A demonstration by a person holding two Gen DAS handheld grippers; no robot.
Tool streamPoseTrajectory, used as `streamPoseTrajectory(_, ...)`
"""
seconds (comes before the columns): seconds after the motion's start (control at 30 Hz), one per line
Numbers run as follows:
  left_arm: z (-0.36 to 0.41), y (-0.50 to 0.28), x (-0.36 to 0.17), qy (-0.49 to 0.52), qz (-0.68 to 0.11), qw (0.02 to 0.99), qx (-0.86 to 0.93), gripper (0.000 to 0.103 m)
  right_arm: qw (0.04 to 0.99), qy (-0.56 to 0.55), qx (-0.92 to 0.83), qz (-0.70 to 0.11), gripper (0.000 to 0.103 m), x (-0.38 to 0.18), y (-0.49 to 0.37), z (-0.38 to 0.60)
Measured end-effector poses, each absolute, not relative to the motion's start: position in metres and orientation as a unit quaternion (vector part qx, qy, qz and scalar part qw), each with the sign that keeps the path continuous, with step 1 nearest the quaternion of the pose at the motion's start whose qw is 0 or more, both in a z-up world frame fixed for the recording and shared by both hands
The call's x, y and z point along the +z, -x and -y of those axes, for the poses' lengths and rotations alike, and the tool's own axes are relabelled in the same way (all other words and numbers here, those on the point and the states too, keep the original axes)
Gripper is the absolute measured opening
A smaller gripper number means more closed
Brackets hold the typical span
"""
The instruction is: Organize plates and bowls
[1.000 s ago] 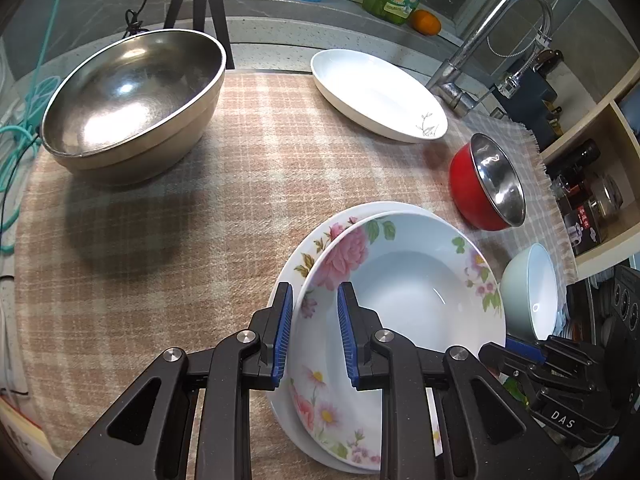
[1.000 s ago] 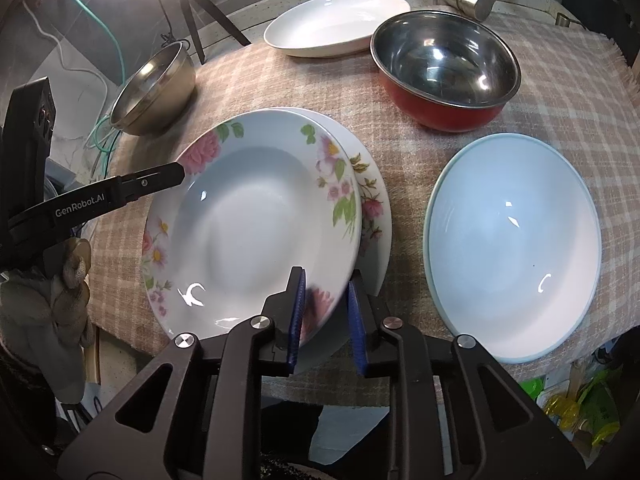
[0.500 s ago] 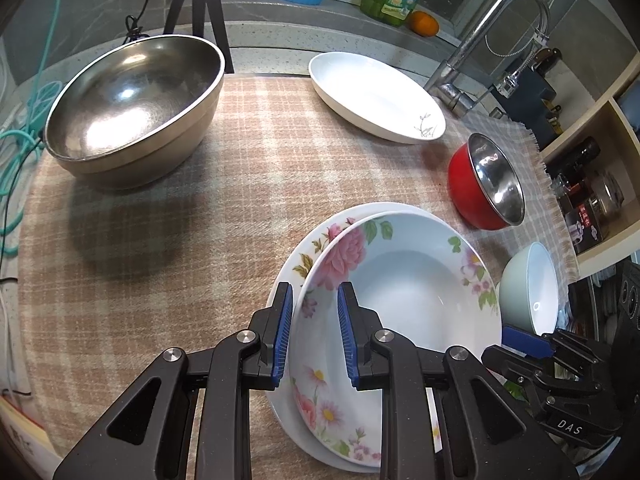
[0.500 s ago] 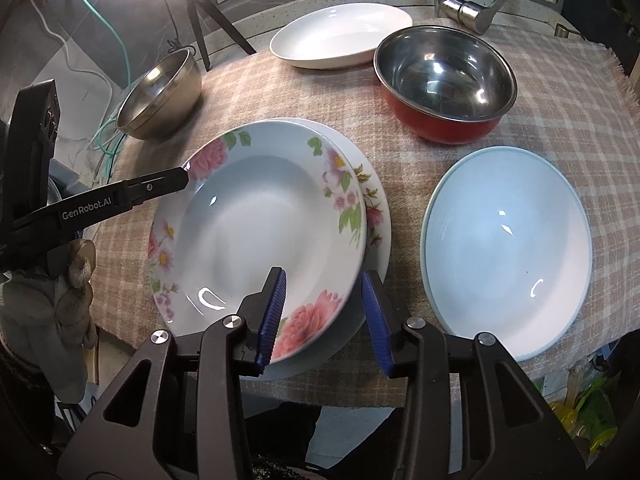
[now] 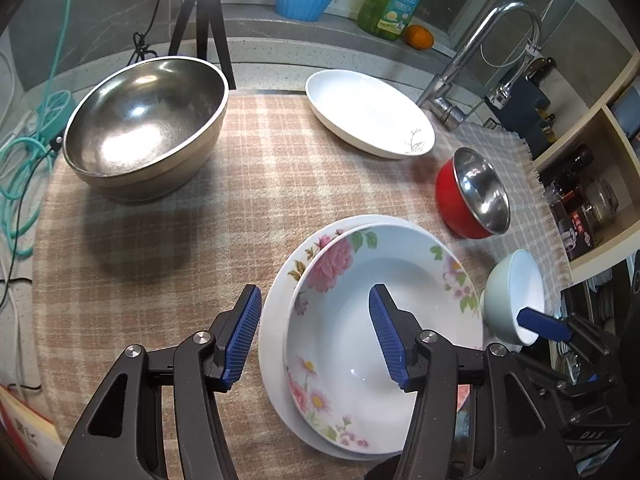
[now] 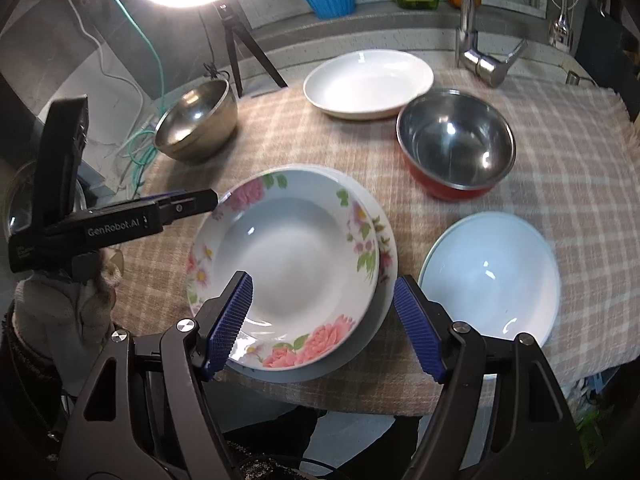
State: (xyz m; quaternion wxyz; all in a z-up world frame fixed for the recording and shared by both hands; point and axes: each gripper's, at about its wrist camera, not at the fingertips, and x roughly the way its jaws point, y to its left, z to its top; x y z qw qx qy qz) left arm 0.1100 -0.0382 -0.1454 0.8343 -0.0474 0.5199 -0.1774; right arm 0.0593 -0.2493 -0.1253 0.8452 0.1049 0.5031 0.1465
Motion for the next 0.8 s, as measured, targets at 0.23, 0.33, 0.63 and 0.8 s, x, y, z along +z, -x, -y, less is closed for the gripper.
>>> streamPoseTrajectory(0.23,0.036,-0.112,-0.130,0.064,-0.510,0.840,-0.175,0.061,0.859,-0.091,0.157,-0.478,0.085,-0.097,-0.078,0.276)
streamPoseTrajectory(0.33,0.036,-0.116,-0.124,0.070,-0.505,0.842,-0.173,0.061,0.865,-0.100,0.152,-0.468,0.085,-0.088,-0.092,0.299)
streamPoseTrajectory(0.63,0.044,-0.142,-0.113,0.082,-0.494,0.850,-0.165,0.061,0.868,-0.134,0.154,-0.453,0.085,-0.078,-0.136,0.352)
streamPoseTrajectory(0.8,0.054,-0.162,-0.115,0.089,-0.498,0.847,-0.167,0.061,0.854,-0.158,0.154,-0.471,0.085,-0.088,-0.166,0.379)
